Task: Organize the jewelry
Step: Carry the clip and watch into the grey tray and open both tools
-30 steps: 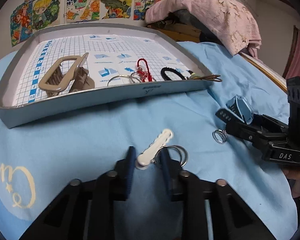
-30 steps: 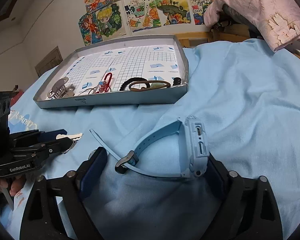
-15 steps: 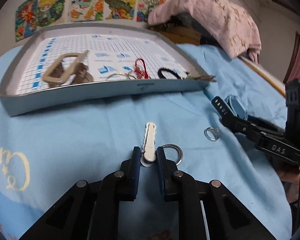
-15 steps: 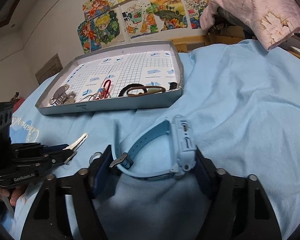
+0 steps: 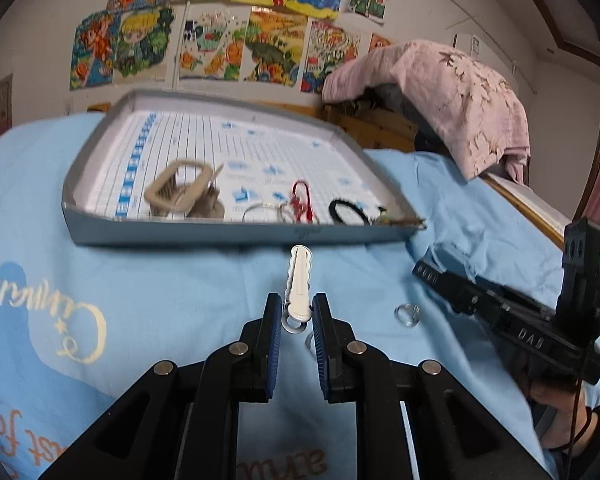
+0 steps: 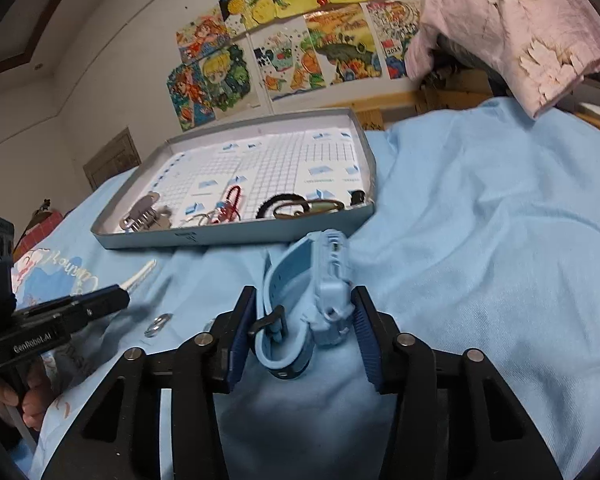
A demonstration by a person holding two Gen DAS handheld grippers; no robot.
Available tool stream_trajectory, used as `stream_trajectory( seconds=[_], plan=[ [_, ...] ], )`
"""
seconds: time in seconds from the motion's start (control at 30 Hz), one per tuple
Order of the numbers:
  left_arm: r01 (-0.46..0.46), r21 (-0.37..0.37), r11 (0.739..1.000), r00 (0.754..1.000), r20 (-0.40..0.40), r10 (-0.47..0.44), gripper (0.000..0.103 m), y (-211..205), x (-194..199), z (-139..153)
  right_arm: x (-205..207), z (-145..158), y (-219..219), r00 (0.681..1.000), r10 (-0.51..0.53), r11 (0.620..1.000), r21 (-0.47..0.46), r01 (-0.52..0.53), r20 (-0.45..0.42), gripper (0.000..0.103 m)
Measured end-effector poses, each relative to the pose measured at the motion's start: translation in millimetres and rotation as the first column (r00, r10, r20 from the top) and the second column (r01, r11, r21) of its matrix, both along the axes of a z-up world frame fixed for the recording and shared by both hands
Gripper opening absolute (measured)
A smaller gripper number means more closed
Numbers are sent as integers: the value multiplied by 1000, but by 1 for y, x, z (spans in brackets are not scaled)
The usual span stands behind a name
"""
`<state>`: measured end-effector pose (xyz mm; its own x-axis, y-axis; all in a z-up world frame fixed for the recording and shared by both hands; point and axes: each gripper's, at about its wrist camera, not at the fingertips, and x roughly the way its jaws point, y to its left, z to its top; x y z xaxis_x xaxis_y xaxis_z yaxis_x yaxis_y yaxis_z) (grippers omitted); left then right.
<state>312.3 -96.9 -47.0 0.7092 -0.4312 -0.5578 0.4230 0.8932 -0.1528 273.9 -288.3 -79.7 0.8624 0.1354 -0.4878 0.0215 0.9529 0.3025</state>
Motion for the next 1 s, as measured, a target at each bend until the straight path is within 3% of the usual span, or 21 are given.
stream_trajectory(
  seconds=[0.37, 0.63, 0.77, 1.0],
  plan=[
    [-33, -49, 998, 999, 17, 34, 15, -7, 8, 13, -1, 1, 2, 1000, 10, 1000, 4, -10, 10, 36],
    [-103, -88, 991, 993, 53, 108, 15, -19, 39, 27, -3, 24, -4, 991, 11, 1000, 26, -15, 134, 36],
    [-154, -104, 983, 987, 35, 158, 15, -26, 65, 26, 16, 39, -10, 983, 5, 1000, 12, -7, 185, 36],
    [-183, -63, 981, 983, -15, 182, 15, -32, 99, 11, 73, 29, -20, 991, -15, 998, 66, 6, 136, 36]
  ],
)
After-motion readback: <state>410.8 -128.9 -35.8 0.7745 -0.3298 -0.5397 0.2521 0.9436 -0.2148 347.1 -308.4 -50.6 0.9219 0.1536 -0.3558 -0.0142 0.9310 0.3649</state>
